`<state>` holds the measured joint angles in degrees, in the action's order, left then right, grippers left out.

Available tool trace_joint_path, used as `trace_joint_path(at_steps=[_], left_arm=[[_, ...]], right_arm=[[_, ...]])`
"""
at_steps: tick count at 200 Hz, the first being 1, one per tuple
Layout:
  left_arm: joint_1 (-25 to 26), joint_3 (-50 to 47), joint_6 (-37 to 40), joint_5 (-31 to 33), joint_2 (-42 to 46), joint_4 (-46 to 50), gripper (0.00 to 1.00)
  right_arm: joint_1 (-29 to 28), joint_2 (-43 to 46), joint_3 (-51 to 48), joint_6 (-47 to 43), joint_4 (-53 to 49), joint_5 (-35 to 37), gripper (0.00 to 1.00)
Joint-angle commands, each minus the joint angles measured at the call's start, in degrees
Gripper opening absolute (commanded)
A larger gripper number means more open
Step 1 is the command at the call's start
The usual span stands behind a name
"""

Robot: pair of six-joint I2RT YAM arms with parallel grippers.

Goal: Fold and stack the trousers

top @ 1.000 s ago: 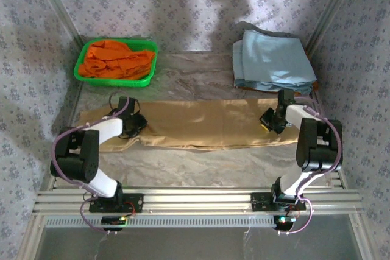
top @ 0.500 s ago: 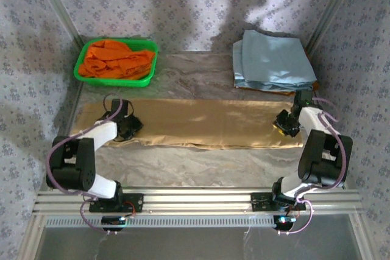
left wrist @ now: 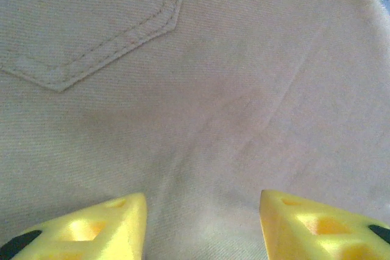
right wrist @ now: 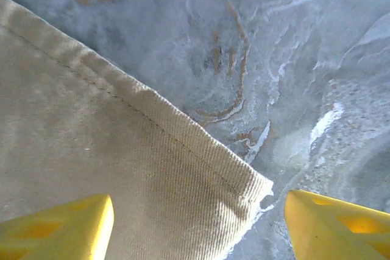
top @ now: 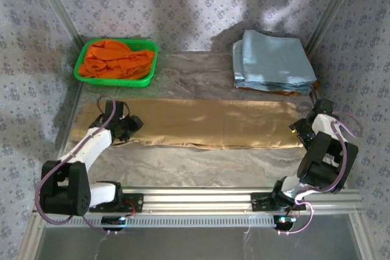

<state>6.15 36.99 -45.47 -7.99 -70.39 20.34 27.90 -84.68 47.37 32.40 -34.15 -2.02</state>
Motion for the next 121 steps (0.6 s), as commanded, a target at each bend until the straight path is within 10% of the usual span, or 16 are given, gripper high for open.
trace_joint_path(at_steps=[1,121], left_arm=[[0.6,0.0,0.2,0.3,2.9,4.3,0.54],[1.8,1.3,-2.0,4.0,4.1,7.5,0.55]], right_arm=[[0.5,-2.9,-2.0,0.4,3.1,-5.0,0.76],[-1.1,-5.9,-2.6,1.2,6.7,-16.9,0.49]])
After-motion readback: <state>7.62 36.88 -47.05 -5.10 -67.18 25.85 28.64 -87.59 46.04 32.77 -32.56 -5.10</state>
